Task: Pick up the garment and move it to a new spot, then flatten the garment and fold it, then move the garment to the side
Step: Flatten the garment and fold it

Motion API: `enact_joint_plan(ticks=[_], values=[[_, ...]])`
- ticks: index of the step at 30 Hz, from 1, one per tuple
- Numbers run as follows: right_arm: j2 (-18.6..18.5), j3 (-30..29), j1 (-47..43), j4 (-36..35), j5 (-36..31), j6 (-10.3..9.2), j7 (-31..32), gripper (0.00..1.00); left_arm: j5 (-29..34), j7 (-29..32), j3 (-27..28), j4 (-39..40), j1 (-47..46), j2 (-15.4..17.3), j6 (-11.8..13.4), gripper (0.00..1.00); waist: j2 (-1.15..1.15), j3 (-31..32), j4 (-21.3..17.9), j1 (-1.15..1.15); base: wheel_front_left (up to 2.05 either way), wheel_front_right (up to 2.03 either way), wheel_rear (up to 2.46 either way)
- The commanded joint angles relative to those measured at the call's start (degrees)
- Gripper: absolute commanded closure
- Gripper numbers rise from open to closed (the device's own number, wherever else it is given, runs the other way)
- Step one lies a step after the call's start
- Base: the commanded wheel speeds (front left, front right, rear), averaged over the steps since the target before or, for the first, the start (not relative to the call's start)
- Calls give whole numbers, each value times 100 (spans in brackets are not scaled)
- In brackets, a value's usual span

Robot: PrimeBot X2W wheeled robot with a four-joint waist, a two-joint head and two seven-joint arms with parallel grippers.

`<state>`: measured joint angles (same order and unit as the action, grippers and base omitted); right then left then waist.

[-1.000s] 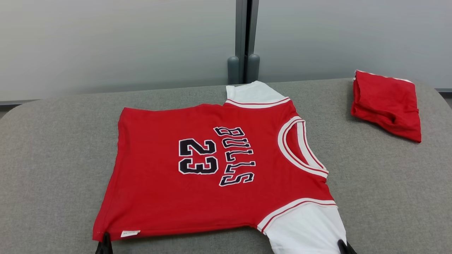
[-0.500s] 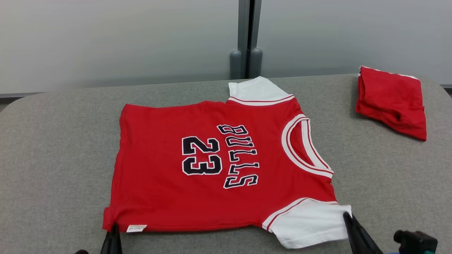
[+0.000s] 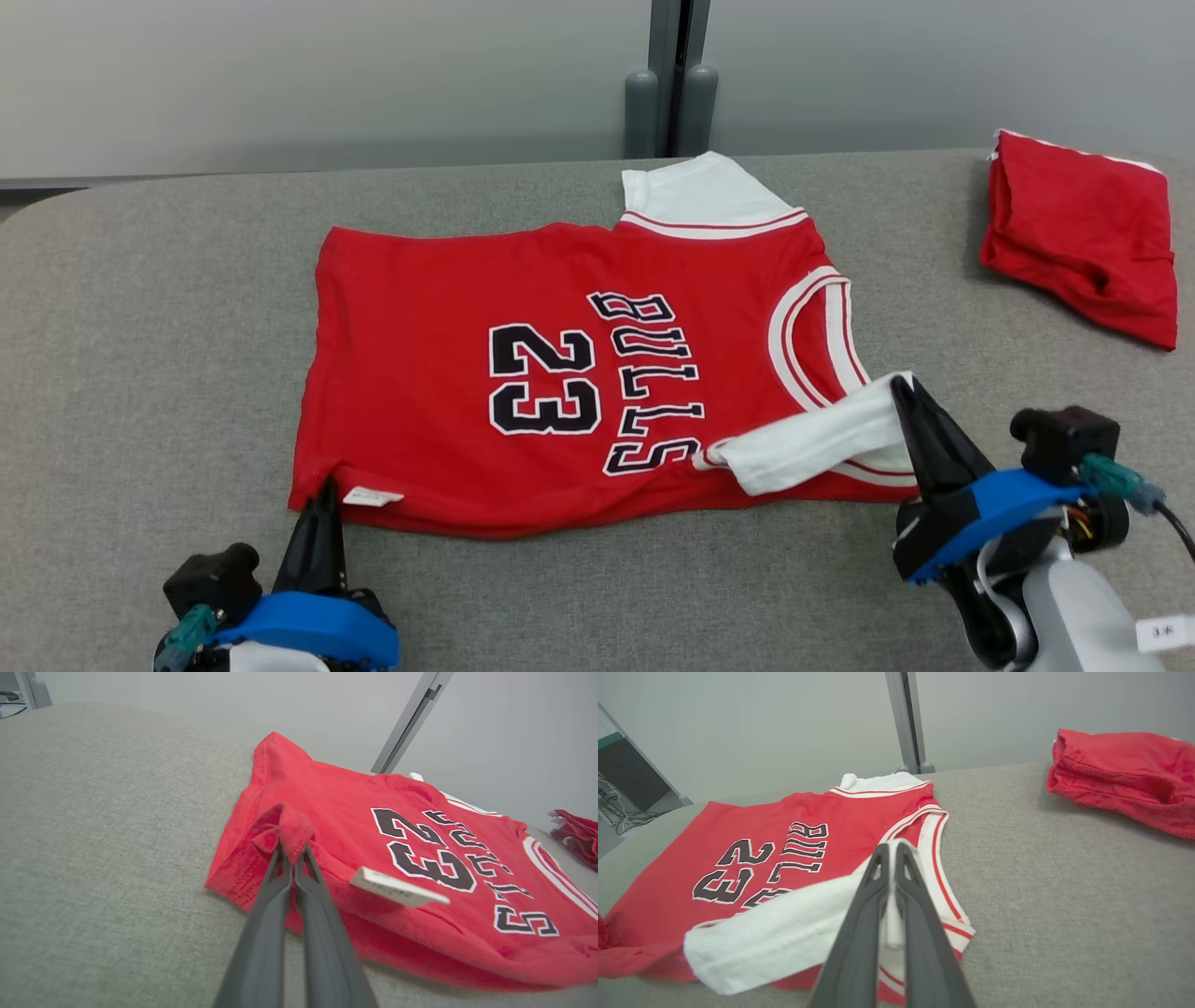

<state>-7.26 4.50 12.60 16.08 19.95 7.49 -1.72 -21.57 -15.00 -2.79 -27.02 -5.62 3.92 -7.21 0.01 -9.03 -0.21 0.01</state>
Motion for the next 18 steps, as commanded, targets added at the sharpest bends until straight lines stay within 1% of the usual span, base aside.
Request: enact_joint_plan(ticks=[1, 9, 14, 15, 16, 17, 18], values=[[-29, 50, 253, 153, -20, 2, -36, 100, 24, -24, -26, -47, -151, 51, -37, 100, -1, -71, 29, -1, 0, 0, 0], [-94, 379, 1568, 1593, 25, 1, -301, 100, -2, -25, -92, -377, -698, 220, -31, 100, -1, -309, 29, -1, 0, 0, 0], [-10, 533, 2207, 2509, 99, 1, -601, 100, -36, -25, -113, -556, -960, 304, -32, 100, -1, -419, 14, -1, 0, 0, 0], [15, 566, 2304, 2669, 119, 1, -686, 35, -22, -24, -106, -599, -1002, 319, -32, 67, -1, -428, 15, -1, 0, 0, 0], [42, 609, 2385, 2821, 162, 1, -769, 0, 13, -25, -98, -631, -1038, 330, -33, 4, -1, -430, 20, -1, 0, 0, 0], [39, 652, 2435, 2959, 181, 1, -842, 0, 43, -25, -86, -654, -1059, 326, -33, 0, -1, -423, 22, -1, 0, 0, 0], [21, 705, 2473, 3093, 201, 1, -922, 0, 61, -25, -80, -682, -1066, 317, -33, 0, -1, -404, 26, -1, 0, 0, 0]])
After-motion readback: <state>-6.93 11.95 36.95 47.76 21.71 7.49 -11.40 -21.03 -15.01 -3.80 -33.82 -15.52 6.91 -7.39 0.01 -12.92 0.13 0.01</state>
